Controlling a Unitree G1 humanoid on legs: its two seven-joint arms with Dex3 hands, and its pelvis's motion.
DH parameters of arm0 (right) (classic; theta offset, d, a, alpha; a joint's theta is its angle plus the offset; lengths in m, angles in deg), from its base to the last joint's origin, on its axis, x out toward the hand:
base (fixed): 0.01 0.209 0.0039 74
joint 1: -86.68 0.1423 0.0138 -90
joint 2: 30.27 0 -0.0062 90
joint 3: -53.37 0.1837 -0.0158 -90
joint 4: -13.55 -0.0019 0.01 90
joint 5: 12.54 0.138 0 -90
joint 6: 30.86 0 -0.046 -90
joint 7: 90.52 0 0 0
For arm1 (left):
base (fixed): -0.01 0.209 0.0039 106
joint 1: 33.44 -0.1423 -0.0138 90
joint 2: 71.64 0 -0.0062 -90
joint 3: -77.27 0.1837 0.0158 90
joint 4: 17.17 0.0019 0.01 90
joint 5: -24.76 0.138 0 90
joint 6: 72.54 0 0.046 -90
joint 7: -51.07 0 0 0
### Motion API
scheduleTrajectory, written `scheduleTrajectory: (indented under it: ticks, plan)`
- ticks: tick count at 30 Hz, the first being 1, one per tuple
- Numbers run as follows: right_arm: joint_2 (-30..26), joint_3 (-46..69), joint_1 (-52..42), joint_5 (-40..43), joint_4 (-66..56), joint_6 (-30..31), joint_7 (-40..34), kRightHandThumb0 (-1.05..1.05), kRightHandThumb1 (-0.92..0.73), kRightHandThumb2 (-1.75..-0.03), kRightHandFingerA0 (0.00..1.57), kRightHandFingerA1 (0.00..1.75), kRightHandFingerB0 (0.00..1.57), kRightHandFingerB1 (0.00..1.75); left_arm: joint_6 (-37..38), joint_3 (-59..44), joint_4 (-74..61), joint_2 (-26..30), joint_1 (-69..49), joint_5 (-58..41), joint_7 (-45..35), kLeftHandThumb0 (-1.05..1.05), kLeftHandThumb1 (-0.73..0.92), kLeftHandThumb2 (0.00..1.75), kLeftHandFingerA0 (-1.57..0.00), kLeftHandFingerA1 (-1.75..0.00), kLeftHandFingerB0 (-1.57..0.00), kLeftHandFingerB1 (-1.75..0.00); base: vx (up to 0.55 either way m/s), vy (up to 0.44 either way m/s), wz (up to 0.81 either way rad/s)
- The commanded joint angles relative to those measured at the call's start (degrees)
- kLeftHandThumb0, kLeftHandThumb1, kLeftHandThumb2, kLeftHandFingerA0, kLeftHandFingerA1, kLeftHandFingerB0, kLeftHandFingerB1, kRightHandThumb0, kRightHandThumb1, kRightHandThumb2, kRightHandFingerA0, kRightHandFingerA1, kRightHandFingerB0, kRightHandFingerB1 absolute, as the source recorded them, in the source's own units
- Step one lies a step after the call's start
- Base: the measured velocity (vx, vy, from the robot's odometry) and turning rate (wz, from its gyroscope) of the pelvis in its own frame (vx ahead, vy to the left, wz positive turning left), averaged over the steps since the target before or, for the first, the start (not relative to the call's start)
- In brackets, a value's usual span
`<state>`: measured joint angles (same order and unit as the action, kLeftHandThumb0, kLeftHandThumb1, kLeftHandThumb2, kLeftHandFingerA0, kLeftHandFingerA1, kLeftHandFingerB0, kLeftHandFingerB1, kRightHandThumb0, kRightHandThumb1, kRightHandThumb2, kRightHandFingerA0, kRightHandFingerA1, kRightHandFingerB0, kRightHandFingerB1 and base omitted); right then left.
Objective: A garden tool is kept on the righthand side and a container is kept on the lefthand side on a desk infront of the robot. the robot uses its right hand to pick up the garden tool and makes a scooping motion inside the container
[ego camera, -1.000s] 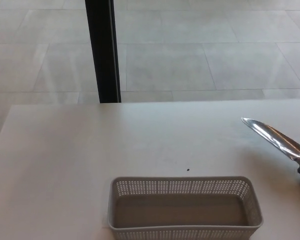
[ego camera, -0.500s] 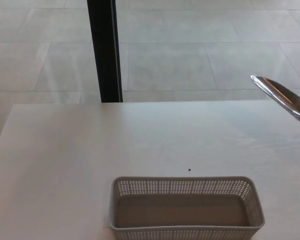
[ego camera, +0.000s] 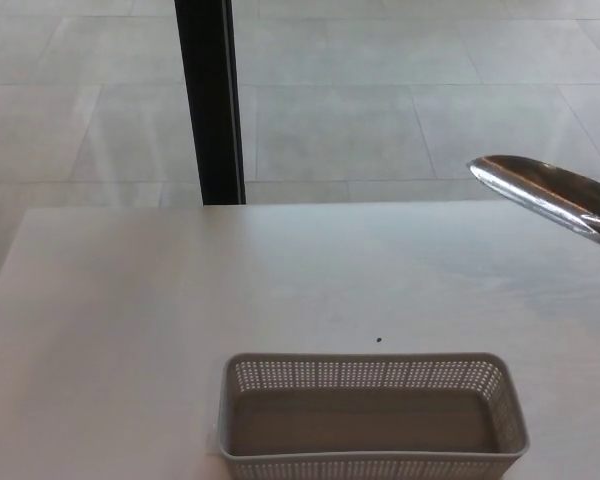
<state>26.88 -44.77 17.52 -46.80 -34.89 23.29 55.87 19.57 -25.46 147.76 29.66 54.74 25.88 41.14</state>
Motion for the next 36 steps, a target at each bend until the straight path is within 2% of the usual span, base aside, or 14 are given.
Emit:
scheduleTrajectory:
  ticks: [1, 3, 5, 8, 11, 13, 15, 18, 20, 26, 30, 32, 34, 36]
  plan:
    - [-13.5, 0.8, -5.5, -9.2, -10.3, -18.1, -5.0, -0.14, -0.53, -0.77, 0.82, 1.75, 0.68, 1.62, 0.1, -0.1, 0.2, 2.8, -0.2, 0.1, 0.3, -0.55, 0.69, 0.60, -0.62, -0.68, -0.55, -0.51, 0.00, 0.000, 0.00]
    - [-15.2, 0.6, -5.8, -10.5, -11.1, -18.3, -4.9, -0.15, -0.49, -0.84, 0.85, 1.75, 0.68, 1.62, -0.4, 0.0, 0.5, 2.8, 0.2, 0.2, 0.8, -0.55, 0.69, 0.61, -0.63, -0.68, -0.55, -0.52, 0.00, 0.000, 0.00]
    - [-16.6, 0.6, -5.6, -11.5, -11.7, -18.3, -4.9, -0.17, -0.55, -0.74, 0.86, 1.75, 0.73, 1.59, -0.5, 0.2, 0.4, 3.0, 0.2, 0.5, 1.0, -0.55, 0.70, 0.61, -0.61, -0.65, -0.55, -0.50, 0.00, 0.000, 0.00]
    - [-17.9, 0.1, -4.8, -13.8, -11.4, -18.6, -6.9, -0.19, -0.57, -0.72, 0.88, 1.75, 0.74, 1.57, 0.1, 0.7, 0.1, 3.1, 0.0, 0.9, 0.8, -0.55, 0.71, 0.61, -0.62, -0.67, -0.56, -0.52, 0.00, 0.000, 0.00]
    - [-19.5, -0.2, -3.8, -14.2, -11.3, -19.1, -5.4, -0.24, -0.64, -0.65, 0.87, 1.73, 0.72, 1.53, 0.5, 1.0, 0.0, 3.1, -0.1, 1.0, 0.8, -0.56, 0.72, 0.61, -0.62, -0.68, -0.54, -0.52, 0.00, 0.000, 0.00]
    - [-20.2, -0.3, -3.0, -15.0, -11.7, -19.1, -5.5, -0.25, -0.61, -0.66, 0.90, 1.73, 0.74, 1.51, 0.5, 1.4, -0.1, 3.1, 0.0, 1.3, 0.9, -0.56, 0.73, 0.61, -0.60, -0.67, -0.53, -0.51, 0.00, 0.000, 0.00]
    - [-20.7, -1.0, -0.3, -17.4, -12.1, -18.7, -6.1, -0.25, -0.59, -0.68, 0.85, 1.72, 0.71, 1.50, -0.1, 1.0, 0.0, 2.9, 0.2, 0.6, 0.8, -0.55, 0.72, 0.61, -0.59, -0.66, -0.54, -0.51, 0.00, 0.000, 0.00]
    - [-20.6, -1.8, 2.4, -17.9, -11.6, -19.2, -4.8, -0.23, -0.58, -0.66, 0.85, 1.72, 0.70, 1.53, 0.0, 1.2, 0.1, 2.9, 0.4, 0.7, 0.9, -0.55, 0.73, 0.62, -0.57, -0.61, -0.53, -0.49, 0.00, 0.000, 0.00]
    - [-20.1, -2.9, 5.5, -20.5, -11.0, -18.9, -6.8, -0.17, -0.50, -0.68, 0.85, 1.70, 0.73, 1.54, 0.0, 0.8, 0.1, 2.9, 0.4, 0.2, 1.0, -0.55, 0.70, 0.61, -0.63, -0.68, -0.55, -0.52, 0.00, 0.000, 0.00]
    - [-19.7, -4.7, 10.8, -22.9, -10.5, -19.4, -5.8, -0.29, -0.67, -0.67, 0.87, 1.70, 0.72, 1.51, -0.6, 0.1, -0.1, 3.0, 0.5, -0.5, 0.4, -0.54, 0.69, 0.61, -0.63, -0.66, -0.54, -0.51, 0.00, 0.000, 0.00]
    - [-19.3, -5.9, 12.9, -24.4, -10.6, -18.8, -5.4, -0.26, -0.60, -0.65, 0.88, 1.74, 0.71, 1.55, -0.2, 0.1, -0.1, 2.9, 0.5, -0.2, 0.6, -0.56, 0.69, 0.61, -0.66, -0.68, -0.56, -0.51, 0.00, 0.000, 0.00]
    - [-18.7, -6.5, 13.6, -21.1, -10.8, -18.4, 2.4, -0.25, -0.62, -0.64, 0.86, 1.75, 0.67, 1.55, -0.5, -0.8, 0.3, 2.8, 0.7, -1.1, 0.6, -0.55, 0.68, 0.61, -0.62, -0.65, -0.55, -0.50, 0.00, 0.000, 0.00]
    - [-18.3, -6.4, 13.3, -18.0, -10.9, -18.1, 6.5, -0.28, -0.65, -0.63, 0.85, 1.75, 0.67, 1.54, -0.6, -0.7, 0.3, 2.7, 0.7, -0.8, 0.4, -0.55, 0.69, 0.61, -0.61, -0.64, -0.54, -0.50, 0.00, 0.000, 0.00]
    - [-17.3, -6.3, 12.8, -16.4, -12.2, -15.0, 11.8, -0.30, -0.64, -0.65, 0.87, 1.74, 0.69, 1.51, 0.0, 0.0, -0.1, 2.9, 0.3, -0.2, 0.2, -0.56, 0.69, 0.61, -0.65, -0.68, -0.56, -0.51, 0.00, 0.000, 0.00]
